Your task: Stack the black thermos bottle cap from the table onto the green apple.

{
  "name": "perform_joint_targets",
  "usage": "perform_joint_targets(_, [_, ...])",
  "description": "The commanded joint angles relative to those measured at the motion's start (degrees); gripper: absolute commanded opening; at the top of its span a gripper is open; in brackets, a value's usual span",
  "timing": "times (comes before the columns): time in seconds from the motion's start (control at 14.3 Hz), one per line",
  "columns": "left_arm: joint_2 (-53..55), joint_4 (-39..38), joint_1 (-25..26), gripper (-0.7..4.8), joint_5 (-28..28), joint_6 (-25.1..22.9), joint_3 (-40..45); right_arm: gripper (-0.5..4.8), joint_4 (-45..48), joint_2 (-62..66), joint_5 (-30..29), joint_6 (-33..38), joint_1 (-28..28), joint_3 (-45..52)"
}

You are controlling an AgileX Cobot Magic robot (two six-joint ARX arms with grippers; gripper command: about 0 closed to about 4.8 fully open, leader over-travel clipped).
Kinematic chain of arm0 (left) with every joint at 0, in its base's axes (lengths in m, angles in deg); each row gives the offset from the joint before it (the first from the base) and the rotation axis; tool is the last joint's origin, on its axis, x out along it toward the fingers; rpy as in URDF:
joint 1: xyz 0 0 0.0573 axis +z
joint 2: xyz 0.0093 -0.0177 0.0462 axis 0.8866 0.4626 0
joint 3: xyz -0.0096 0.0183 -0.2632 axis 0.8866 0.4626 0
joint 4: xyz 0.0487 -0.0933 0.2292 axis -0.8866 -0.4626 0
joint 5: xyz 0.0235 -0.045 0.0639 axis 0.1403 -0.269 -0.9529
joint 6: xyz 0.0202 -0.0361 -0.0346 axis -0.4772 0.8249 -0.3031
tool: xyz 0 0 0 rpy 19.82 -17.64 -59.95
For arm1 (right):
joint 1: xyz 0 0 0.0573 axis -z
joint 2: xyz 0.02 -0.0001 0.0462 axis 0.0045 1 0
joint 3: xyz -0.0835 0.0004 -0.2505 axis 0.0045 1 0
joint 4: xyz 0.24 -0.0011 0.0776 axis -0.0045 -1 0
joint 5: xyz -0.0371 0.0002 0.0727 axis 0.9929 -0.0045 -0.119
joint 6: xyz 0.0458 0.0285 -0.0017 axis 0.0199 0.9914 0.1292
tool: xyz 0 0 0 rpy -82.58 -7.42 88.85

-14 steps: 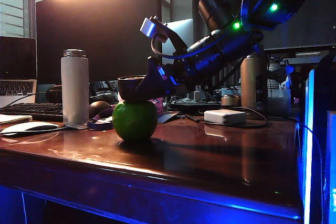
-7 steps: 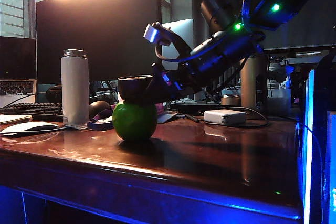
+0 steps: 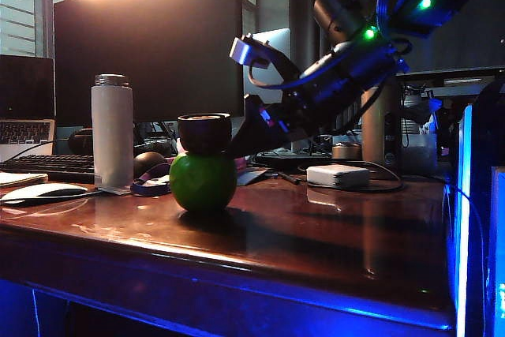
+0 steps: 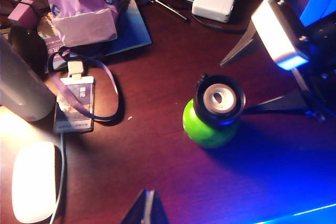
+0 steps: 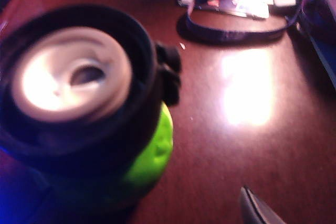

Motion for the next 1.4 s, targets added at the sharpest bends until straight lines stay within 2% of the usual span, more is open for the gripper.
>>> perform_joint_targets(0.07, [-0.15, 0.68, 0.0, -0.06, 0.28, -0.2, -0.2, 4.79, 0.13, -0.59, 1.57, -0.24, 1.01, -0.11])
perform_joint_targets(0.56, [-0.15, 0.66, 0.0, -0.06, 0.28, -0.2, -0.2, 4.79, -2.71, -7.06, 8.31, -0.13, 5.09, -0.11])
perform_joint_targets(0.63, [-0.15, 0.66, 0.0, -0.06, 0.28, -0.2, -0.2, 4.46, -3.63, -8.9, 9.75, -0.17, 5.55, -0.11])
perform_joint_targets(0.7, [-0.15, 0.66, 0.0, -0.06, 0.28, -0.2, -0.2, 2.09, -4.22, -10.86, 11.91, -0.22, 5.81, -0.11])
perform_joint_targets(0.77, [-0.15, 0.66, 0.0, -0.06, 0.28, -0.2, -0.2, 0.0, -4.46, -13.05, 13.99, -0.26, 6.16, -0.11])
perform_joint_targets(1.05, [-0.15, 0.68, 0.0, -0.06, 0.28, -0.2, -0.2, -0.04, -8.81, -22.95, 24.72, -0.22, 7.32, -0.09])
perform_joint_targets(1.26, [-0.15, 0.66, 0.0, -0.06, 0.28, -0.2, -0.2, -0.04, -11.96, -29.68, 24.44, 1.99, 10.73, 1.95])
perform_joint_targets(1.4, [-0.15, 0.68, -0.02, -0.06, 0.28, -0.2, -0.2, -0.04, -10.82, -37.33, 23.85, 1.97, 13.25, 8.07])
